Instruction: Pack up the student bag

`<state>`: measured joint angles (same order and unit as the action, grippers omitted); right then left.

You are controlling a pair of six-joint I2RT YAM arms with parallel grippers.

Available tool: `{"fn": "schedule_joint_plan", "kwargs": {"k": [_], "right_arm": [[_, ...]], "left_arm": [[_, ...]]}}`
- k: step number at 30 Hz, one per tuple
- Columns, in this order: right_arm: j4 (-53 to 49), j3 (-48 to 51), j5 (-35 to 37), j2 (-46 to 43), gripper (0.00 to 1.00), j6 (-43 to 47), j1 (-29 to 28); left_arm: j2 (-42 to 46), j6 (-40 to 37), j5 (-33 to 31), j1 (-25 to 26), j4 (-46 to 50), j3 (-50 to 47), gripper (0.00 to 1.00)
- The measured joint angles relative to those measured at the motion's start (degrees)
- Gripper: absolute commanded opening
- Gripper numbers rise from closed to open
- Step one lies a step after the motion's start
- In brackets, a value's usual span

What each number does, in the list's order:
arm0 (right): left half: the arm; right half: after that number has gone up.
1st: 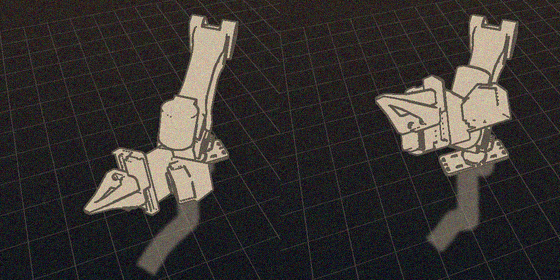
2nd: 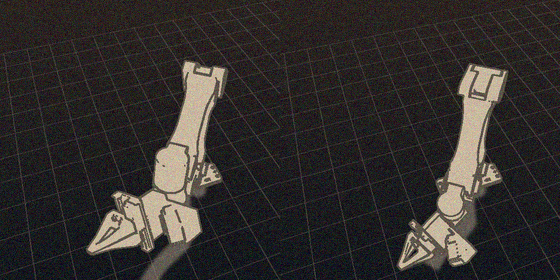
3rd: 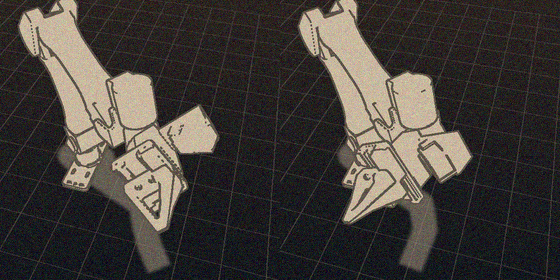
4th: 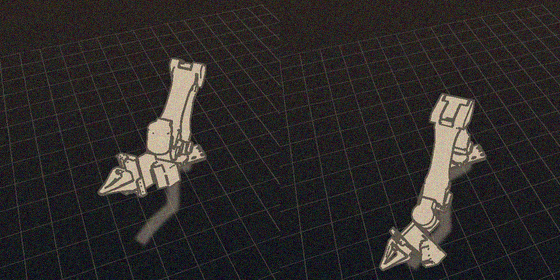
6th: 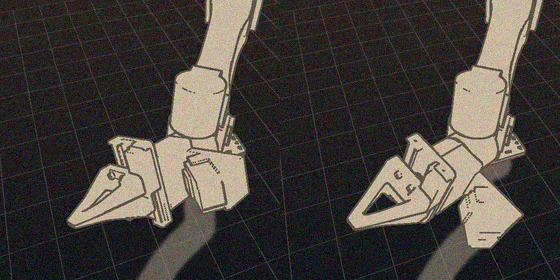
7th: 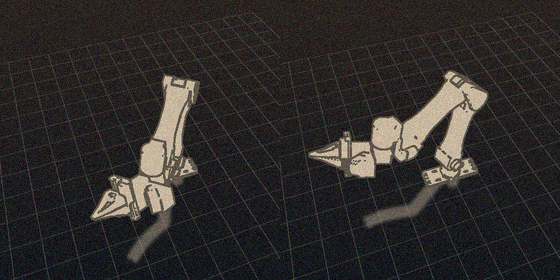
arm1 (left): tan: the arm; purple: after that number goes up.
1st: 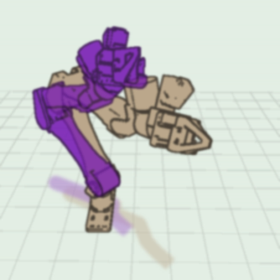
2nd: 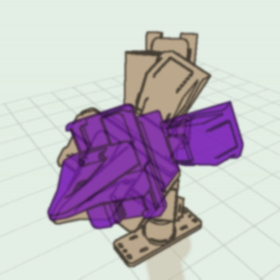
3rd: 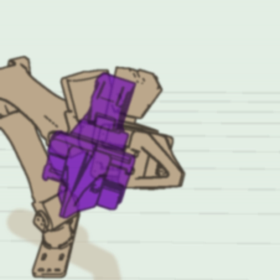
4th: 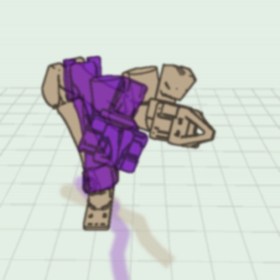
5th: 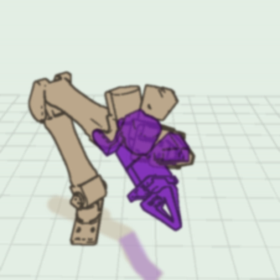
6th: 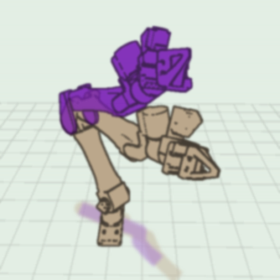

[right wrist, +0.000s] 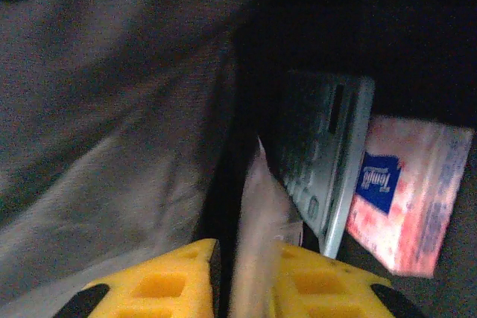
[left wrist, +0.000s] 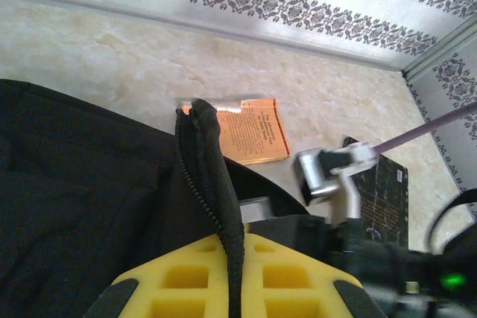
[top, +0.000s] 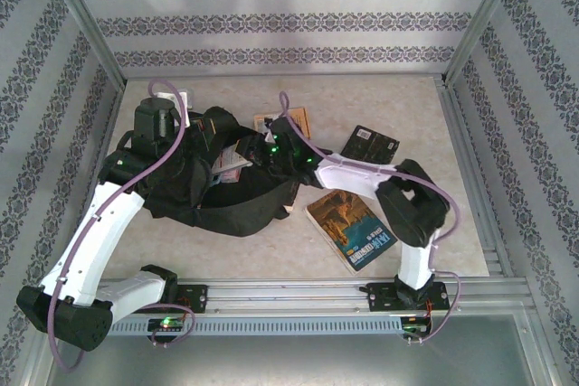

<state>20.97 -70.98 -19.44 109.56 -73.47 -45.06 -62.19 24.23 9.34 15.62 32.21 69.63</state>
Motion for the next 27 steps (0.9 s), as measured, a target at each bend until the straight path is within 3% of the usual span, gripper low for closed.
{"fn": "schedule_joint_plan", "kwargs": {"k": [3, 7, 12, 18, 27], "right_arm": [[3.65, -4.09, 1.73, 7.13, 0.40, -1.95, -1.38], [5.90, -13.27, 1.79, 15.76, 0.69, -2.86, -2.89], [5.16, -14.69, 1.14, 16.37, 0.83, 0.07, -3.98], [-10.93, -14.38, 1.44, 8.07, 0.93, 15.17, -3.56], [-18.05, -8.31, -1.53, -6.49, 0.92, 28.83, -0.57]], "left_arm": [[0.00, 0.15, -0.61, 0.00, -0.52, -0.24, 0.00], [-0.37, 0.22, -1.95, -0.04, -1.05, -0.52, 0.00], [-1.11, 0.17, -4.07, -0.76, -1.88, -0.57, 0.00], [-1.11, 0.26, -6.64, -5.11, -4.83, -2.64, 0.00], [-1.14, 1.40, -8.96, -9.75, -8.44, -6.23, 0.00]]}}
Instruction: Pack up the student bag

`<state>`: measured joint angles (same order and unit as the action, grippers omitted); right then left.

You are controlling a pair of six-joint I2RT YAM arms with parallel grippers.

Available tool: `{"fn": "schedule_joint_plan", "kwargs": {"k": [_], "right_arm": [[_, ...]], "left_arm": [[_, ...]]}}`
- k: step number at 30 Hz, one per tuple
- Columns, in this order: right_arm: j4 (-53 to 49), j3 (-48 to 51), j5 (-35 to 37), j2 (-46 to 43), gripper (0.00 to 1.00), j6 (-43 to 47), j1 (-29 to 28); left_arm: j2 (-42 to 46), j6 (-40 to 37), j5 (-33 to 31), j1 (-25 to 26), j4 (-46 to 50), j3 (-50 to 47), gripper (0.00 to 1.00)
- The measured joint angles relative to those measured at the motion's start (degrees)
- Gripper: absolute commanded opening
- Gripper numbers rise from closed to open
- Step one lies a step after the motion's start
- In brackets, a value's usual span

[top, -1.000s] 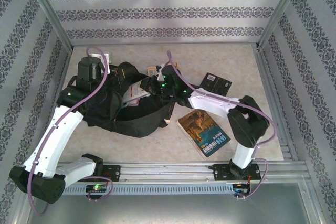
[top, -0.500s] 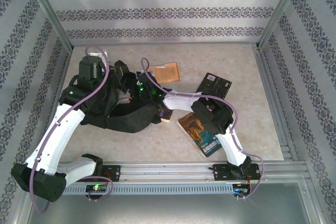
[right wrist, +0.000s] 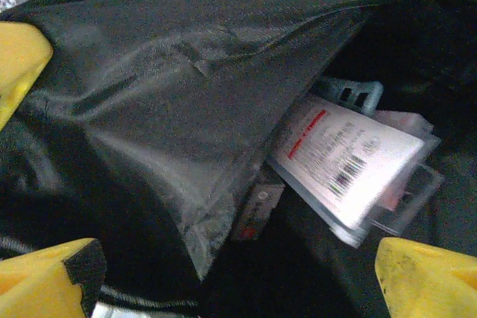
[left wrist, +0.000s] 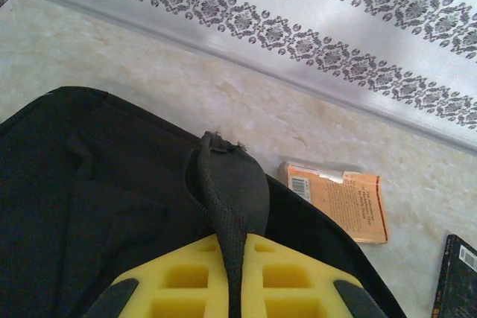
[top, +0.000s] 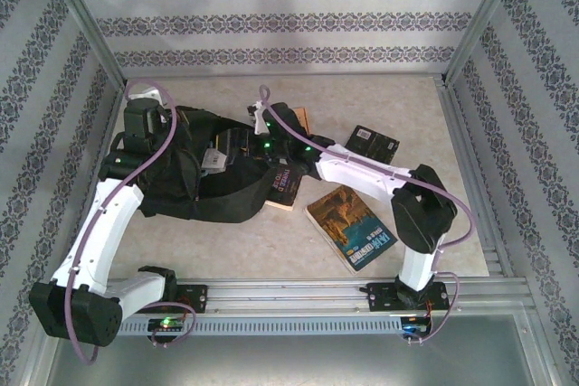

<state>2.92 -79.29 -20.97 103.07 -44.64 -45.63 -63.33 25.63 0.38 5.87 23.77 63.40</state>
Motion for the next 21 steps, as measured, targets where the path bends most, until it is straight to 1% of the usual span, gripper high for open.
{"fn": "schedule_joint_plan", "kwargs": {"k": [3, 7, 9, 13, 15, 17, 19, 21], "right_arm": [[-1.90, 2.49, -1.05, -1.40, 0.90, 2.43, 0.98], [-6.36, 3.89, -0.57, -2.80, 0.83, 5.09, 2.25], [-10.23, 4.17, 2.60, -4.55, 0.81, 6.03, 2.95], [-18.73, 6.67, 11.85, -11.08, 0.84, 6.45, 5.81], [-22.18, 10.34, 16.83, -15.63, 0.87, 5.88, 8.24], [-25.31, 14.93, 20.55, -19.41, 0.88, 5.31, 10.93], [-27.80, 19.74, 22.40, -21.79, 0.86, 5.16, 13.64], [-29.70, 25.20, 22.67, -23.10, 0.82, 5.44, 16.39]], "left_arm": [[0.00, 0.20, 0.09, -0.04, -0.33, -0.17, 0.00], [-0.39, 0.33, 1.33, -0.07, -0.57, -0.20, 0.00], [-0.90, 0.35, 2.29, -0.09, -0.72, -0.33, 0.00], [-1.57, -0.11, 2.21, -0.09, -0.72, -1.22, 0.00], [-1.68, -0.68, 1.49, 0.00, -0.70, -1.53, 0.00], [-2.19, -1.36, 1.18, 0.46, -0.70, -1.53, 0.00], [-3.54, -1.95, 1.27, 1.33, -0.66, -1.36, 0.05], [-6.27, -2.93, 1.84, 3.21, -0.63, -0.85, 0.15]]}}
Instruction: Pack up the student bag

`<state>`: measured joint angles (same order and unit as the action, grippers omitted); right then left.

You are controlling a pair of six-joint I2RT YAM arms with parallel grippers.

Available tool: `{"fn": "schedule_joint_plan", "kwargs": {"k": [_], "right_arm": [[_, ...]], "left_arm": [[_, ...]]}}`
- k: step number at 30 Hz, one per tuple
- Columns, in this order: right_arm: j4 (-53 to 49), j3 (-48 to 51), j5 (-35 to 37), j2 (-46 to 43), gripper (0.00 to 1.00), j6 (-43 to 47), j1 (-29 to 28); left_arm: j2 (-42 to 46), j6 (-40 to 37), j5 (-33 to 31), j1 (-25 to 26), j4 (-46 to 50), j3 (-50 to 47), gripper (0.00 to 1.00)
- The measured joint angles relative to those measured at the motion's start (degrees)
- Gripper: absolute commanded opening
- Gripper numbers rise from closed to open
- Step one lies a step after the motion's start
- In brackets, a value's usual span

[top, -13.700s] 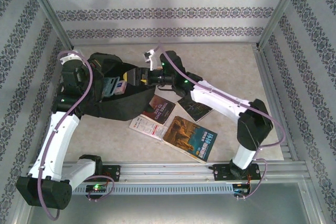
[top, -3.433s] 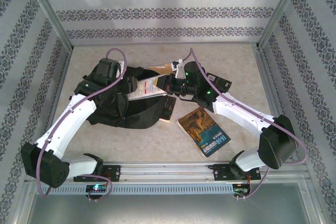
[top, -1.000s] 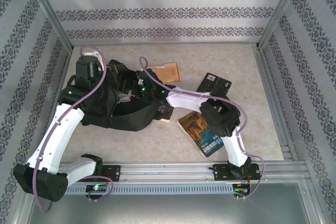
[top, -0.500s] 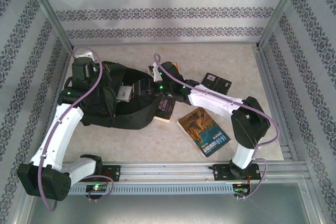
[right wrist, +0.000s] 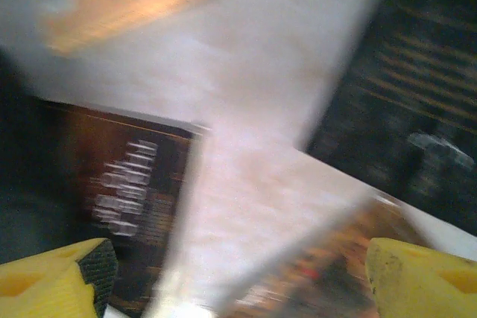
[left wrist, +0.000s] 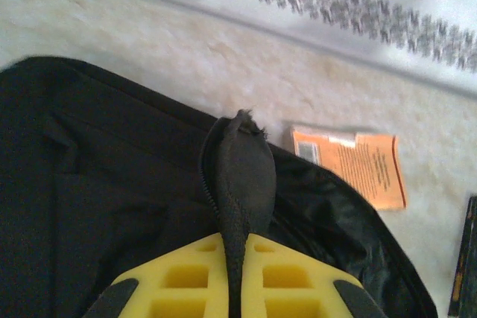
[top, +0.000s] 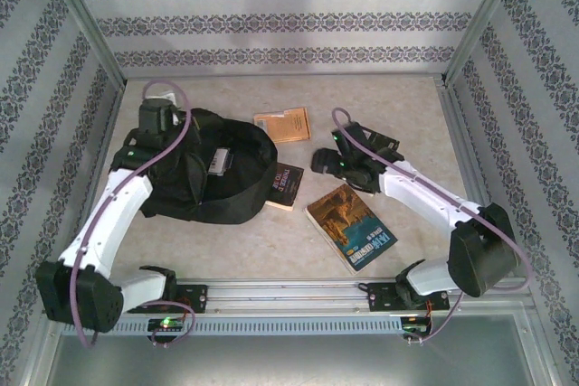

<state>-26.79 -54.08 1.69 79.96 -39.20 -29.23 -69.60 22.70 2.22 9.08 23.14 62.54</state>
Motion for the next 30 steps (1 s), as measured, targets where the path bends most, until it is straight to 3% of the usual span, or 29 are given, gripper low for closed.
{"fn": "schedule_joint_plan", "kwargs": {"k": [3, 6, 8, 17, 23, 30], "right_arm": [[-2.75, 6.23, -0.98, -0.72, 0.76, 0.48, 0.42], [-4.22, 9.46, -3.08, -0.81, 0.67, 0.44, 0.09], [-4.17, 10.73, -4.68, -0.74, 0.60, 0.28, 0.11], [2.47, 9.84, -12.37, 6.82, 0.53, -4.04, -1.31], [8.35, 6.32, -16.61, 12.07, 0.51, -9.01, -1.38], [11.85, 5.38, -19.61, 12.17, 0.56, -9.27, -1.36]], "left_arm": [[-3.54, -1.42, 1.86, 2.60, 0.24, 0.31, 0.43], [-5.44, -2.29, 3.19, 4.90, 1.40, 0.72, 0.59], [-5.79, -2.84, 3.80, 6.40, 2.69, 1.62, 0.64], [-7.63, -3.37, 8.11, 16.04, 10.34, 11.23, 0.63], [-4.04, 0.13, 9.07, 20.41, 10.84, 7.10, 0.61], [-9.09, 5.07, 17.55, 27.41, 5.75, -0.50, 0.55]]}}
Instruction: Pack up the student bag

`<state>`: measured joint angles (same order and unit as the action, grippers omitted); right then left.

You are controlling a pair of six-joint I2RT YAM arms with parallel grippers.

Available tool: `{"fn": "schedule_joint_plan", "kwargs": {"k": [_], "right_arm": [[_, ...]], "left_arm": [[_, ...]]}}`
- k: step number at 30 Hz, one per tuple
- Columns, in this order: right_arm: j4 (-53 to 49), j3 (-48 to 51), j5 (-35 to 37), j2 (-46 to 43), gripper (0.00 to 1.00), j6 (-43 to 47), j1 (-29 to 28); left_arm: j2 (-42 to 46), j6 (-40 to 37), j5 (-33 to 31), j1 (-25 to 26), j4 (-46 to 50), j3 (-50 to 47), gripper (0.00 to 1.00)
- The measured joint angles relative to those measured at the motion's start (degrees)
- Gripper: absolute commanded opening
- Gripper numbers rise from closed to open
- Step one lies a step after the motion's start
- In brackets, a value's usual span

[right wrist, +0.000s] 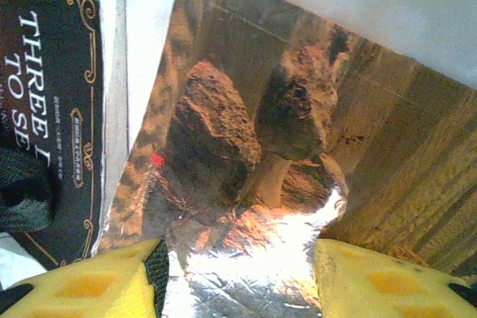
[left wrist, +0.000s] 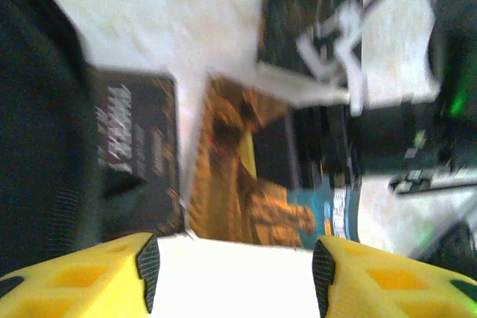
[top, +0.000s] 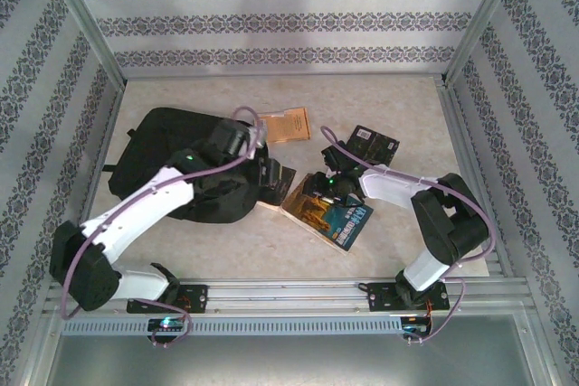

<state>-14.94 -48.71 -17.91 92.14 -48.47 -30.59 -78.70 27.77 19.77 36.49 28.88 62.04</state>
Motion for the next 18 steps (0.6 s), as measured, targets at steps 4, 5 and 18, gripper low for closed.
{"fn": "schedule_joint_plan", "kwargs": {"k": [4, 5, 18], "right_arm": [[-1.14, 3.15, 0.68, -9.60, 0.61, 2.49, 2.62], [-1.66, 3.50, 0.98, -11.87, 0.63, 3.19, 4.02], [-5.66, 2.60, 5.77, -4.59, 0.74, 9.75, 12.61]], "left_arm": [[-7.32, 0.44, 3.74, 4.70, -2.01, -2.36, 0.51], [-8.61, 0.50, 4.35, 5.70, -2.40, -2.84, 0.50], [-21.33, 1.25, 7.89, 10.71, -9.29, -4.87, 0.46]]}}
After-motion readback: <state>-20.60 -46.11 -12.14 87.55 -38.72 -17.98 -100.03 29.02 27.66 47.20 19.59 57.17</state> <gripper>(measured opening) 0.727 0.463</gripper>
